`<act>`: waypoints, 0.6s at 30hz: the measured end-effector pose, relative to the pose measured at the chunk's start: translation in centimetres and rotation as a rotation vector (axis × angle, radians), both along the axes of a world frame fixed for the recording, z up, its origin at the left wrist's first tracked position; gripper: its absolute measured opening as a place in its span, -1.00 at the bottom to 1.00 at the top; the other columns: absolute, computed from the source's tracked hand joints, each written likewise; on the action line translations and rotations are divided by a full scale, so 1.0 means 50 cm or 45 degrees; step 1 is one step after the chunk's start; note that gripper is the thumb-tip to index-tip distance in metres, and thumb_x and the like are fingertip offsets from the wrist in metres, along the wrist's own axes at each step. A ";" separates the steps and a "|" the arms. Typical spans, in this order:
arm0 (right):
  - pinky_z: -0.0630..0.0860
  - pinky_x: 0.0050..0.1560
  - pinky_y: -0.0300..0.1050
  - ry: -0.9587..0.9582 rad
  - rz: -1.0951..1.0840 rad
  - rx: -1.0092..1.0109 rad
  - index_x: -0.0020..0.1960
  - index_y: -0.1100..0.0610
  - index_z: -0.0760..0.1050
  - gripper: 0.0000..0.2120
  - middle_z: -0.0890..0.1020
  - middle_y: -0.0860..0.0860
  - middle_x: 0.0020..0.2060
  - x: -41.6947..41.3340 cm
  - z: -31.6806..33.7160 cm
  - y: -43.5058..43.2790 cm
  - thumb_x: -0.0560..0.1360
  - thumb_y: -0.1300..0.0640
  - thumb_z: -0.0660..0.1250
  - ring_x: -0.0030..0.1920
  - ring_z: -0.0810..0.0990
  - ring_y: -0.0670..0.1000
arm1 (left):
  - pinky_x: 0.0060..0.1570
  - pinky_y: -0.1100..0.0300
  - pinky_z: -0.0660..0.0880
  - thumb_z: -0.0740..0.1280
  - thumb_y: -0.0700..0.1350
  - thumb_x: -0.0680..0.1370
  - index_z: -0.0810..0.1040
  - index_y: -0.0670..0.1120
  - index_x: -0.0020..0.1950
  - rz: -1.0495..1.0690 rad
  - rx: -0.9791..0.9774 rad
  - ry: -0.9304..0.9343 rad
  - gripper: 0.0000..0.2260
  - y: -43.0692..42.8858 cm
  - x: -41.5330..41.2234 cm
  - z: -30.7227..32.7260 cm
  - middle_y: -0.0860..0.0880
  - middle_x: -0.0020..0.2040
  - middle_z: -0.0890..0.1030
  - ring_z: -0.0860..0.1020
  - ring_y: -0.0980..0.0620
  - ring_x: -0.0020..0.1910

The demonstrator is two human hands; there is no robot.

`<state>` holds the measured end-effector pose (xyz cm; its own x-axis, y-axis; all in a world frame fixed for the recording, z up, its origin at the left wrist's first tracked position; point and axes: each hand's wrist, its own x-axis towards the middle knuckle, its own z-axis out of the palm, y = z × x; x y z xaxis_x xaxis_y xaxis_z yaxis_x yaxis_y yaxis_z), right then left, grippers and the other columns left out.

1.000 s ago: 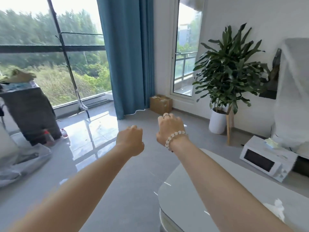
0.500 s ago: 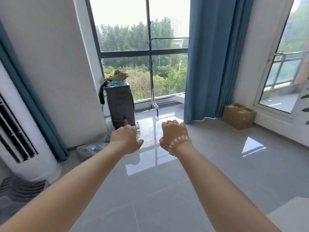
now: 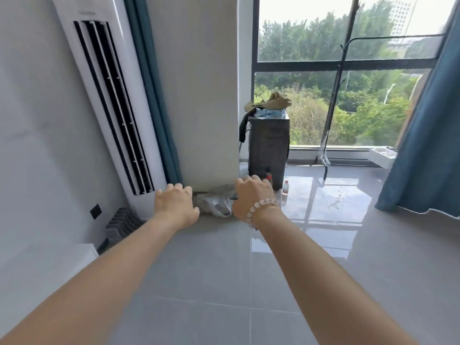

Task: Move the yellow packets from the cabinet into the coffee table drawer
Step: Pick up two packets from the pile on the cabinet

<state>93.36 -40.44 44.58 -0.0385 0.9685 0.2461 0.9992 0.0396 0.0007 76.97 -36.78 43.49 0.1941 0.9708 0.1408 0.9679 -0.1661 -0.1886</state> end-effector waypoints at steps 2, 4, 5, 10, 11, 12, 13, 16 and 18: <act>0.31 0.18 -0.07 -0.010 0.092 -0.015 0.24 0.17 0.40 -0.67 0.50 0.08 0.19 -0.014 -0.003 0.070 0.51 0.08 0.23 0.24 0.41 0.09 | 0.17 0.08 0.33 0.17 0.13 0.56 0.38 -0.05 0.32 0.074 -0.003 -0.010 -0.60 0.037 -0.019 -0.005 -0.05 0.26 0.45 0.39 -0.06 0.26; 0.31 0.19 -0.08 -0.019 0.200 -0.019 0.25 0.16 0.40 -0.68 0.50 0.08 0.19 -0.033 0.002 0.136 0.53 0.09 0.22 0.24 0.42 0.09 | 0.17 0.07 0.34 0.17 0.12 0.57 0.37 -0.06 0.32 0.159 -0.003 -0.028 -0.60 0.076 -0.041 -0.003 -0.06 0.26 0.45 0.39 -0.06 0.26; 0.32 0.19 -0.08 -0.017 0.261 -0.018 0.25 0.16 0.39 -0.69 0.50 0.08 0.19 -0.046 0.007 0.167 0.53 0.10 0.21 0.24 0.42 0.09 | 0.17 0.07 0.34 0.16 0.11 0.57 0.36 -0.06 0.33 0.213 -0.004 -0.046 -0.60 0.097 -0.054 0.001 -0.06 0.27 0.45 0.39 -0.07 0.26; 0.33 0.20 -0.08 -0.065 0.563 -0.061 0.23 0.18 0.40 -0.71 0.50 0.08 0.17 -0.104 0.014 0.296 0.54 0.11 0.20 0.22 0.43 0.08 | 0.20 0.06 0.31 0.18 0.08 0.57 0.37 -0.07 0.32 0.483 -0.036 -0.136 -0.62 0.162 -0.106 -0.007 -0.06 0.28 0.45 0.39 -0.07 0.28; 0.33 0.20 -0.09 -0.077 0.612 -0.080 0.24 0.18 0.39 -0.70 0.50 0.07 0.17 -0.117 0.011 0.321 0.54 0.10 0.20 0.22 0.43 0.08 | 0.20 0.06 0.30 0.18 0.07 0.57 0.37 -0.07 0.31 0.528 -0.042 -0.157 -0.63 0.169 -0.113 -0.012 -0.05 0.28 0.45 0.38 -0.06 0.28; 0.33 0.20 -0.09 -0.082 0.655 -0.093 0.25 0.18 0.39 -0.69 0.50 0.07 0.18 -0.132 0.010 0.347 0.54 0.09 0.20 0.23 0.43 0.08 | 0.20 0.07 0.30 0.18 0.06 0.57 0.37 -0.07 0.30 0.566 -0.041 -0.164 -0.65 0.176 -0.120 -0.015 -0.05 0.27 0.45 0.39 -0.06 0.27; 0.34 0.20 -0.09 -0.084 0.698 -0.099 0.26 0.17 0.38 -0.68 0.50 0.07 0.18 -0.152 0.008 0.370 0.55 0.10 0.20 0.24 0.42 0.08 | 0.18 0.07 0.31 0.18 0.05 0.57 0.37 -0.07 0.29 0.601 -0.032 -0.158 -0.66 0.181 -0.129 -0.019 -0.05 0.25 0.45 0.39 -0.07 0.26; 0.37 0.18 -0.09 -0.085 0.853 -0.112 0.27 0.16 0.39 -0.68 0.51 0.07 0.18 -0.223 -0.004 0.404 0.55 0.09 0.20 0.23 0.44 0.07 | 0.10 0.10 0.31 0.19 0.00 0.58 0.37 -0.08 0.27 0.716 -0.024 -0.119 -0.69 0.175 -0.168 -0.033 -0.06 0.22 0.46 0.41 -0.07 0.22; 0.36 0.19 -0.10 -0.106 0.965 -0.125 0.27 0.16 0.38 -0.68 0.51 0.06 0.18 -0.275 -0.014 0.407 0.56 0.07 0.19 0.23 0.45 0.06 | 0.08 0.11 0.30 0.20 -0.04 0.57 0.39 -0.08 0.26 0.815 -0.035 -0.117 -0.72 0.165 -0.205 -0.047 -0.06 0.20 0.47 0.41 -0.07 0.22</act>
